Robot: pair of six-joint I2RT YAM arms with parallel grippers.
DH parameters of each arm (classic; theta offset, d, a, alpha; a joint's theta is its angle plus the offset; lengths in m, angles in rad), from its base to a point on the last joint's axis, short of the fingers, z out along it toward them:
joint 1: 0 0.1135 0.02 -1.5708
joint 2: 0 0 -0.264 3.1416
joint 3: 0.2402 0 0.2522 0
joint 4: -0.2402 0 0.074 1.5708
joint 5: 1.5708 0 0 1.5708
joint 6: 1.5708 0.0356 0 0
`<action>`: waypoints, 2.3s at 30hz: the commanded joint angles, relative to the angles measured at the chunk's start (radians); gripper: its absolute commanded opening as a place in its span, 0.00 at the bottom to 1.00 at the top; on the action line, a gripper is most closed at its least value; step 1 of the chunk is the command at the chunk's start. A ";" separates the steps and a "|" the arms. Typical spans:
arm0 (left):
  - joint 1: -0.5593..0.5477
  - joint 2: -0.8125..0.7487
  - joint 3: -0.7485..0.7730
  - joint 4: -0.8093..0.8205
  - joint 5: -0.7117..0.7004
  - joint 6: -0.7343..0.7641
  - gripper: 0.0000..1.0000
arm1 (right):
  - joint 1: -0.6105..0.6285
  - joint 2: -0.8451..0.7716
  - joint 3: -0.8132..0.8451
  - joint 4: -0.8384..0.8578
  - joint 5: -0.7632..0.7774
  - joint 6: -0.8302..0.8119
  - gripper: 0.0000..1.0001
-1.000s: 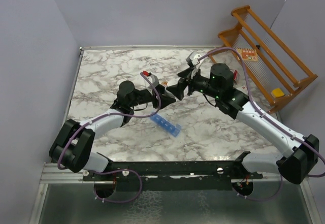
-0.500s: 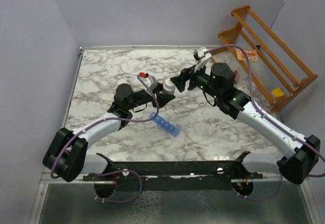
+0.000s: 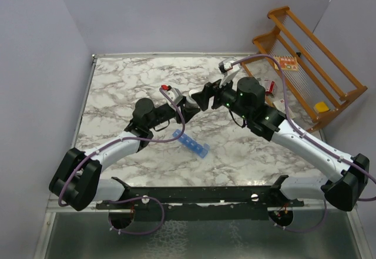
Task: Sort the pills into containers
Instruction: Pick up the pill bottle at the center of the board.
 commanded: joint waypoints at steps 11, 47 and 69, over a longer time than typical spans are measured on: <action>-0.019 -0.048 -0.014 0.002 -0.079 0.037 0.00 | 0.104 0.061 0.052 0.016 0.198 0.003 0.68; -0.027 -0.058 -0.016 0.004 -0.113 0.046 0.00 | 0.149 0.113 0.070 0.028 0.298 -0.007 0.29; -0.028 -0.104 0.002 0.017 -0.009 -0.011 0.00 | 0.150 0.010 0.055 0.009 0.218 -0.163 0.01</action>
